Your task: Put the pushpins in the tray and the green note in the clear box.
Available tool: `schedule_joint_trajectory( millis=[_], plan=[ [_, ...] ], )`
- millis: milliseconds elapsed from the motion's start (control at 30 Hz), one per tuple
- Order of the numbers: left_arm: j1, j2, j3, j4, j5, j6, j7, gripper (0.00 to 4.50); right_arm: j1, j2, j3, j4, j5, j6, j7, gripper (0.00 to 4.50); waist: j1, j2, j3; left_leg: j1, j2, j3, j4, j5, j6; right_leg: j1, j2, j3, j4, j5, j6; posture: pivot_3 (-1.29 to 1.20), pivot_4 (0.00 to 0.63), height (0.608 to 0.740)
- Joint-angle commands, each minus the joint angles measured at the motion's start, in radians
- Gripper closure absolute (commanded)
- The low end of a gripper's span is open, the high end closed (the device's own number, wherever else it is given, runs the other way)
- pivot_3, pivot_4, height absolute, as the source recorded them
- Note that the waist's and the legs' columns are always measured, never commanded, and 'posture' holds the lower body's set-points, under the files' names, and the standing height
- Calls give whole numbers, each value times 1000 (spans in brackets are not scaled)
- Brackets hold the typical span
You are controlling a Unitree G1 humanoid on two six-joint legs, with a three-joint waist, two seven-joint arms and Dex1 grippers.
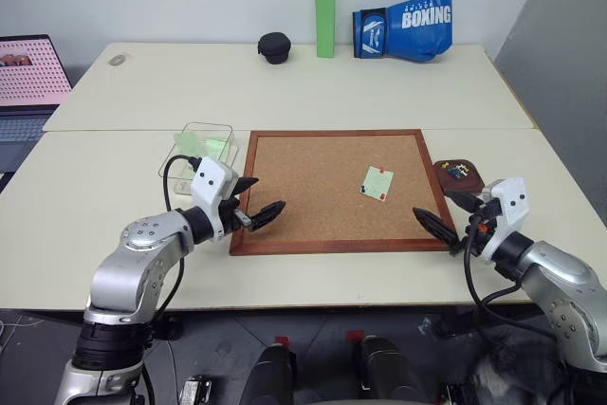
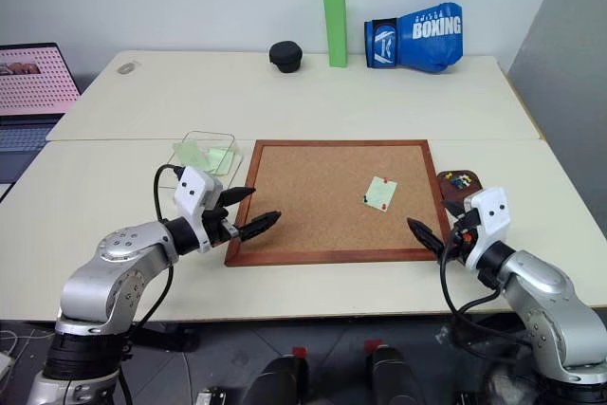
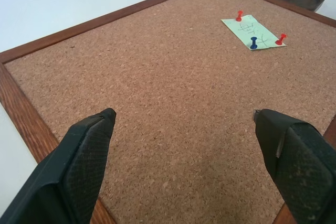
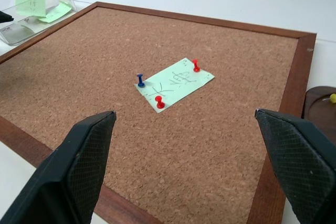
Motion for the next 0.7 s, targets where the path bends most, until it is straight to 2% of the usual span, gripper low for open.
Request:
schedule_joint_trajectory(
  millis=[33,500,700],
  plan=[
    [-31,-18,14,-14,-29,-9,3,60,1,-11,-11,-23,-16,-35,0,0,0,0,0,0,0,0,0,0,0,0,0,0,0,0,0,0,150,740],
    [-75,-33,-36,38,17,-59,-8,60,-8,10,3,-21,-51,-57,-31,0,1,0,0,0,0,0,0,0,0,0,0,0,0,1,1,0,150,740],
    [-131,-78,-65,95,-23,-5,-25,60,-67,21,31,28,-72,-65,-41,0,0,0,0,0,0,0,1,0,0,0,0,0,0,1,2,0,150,740]
  ],
)
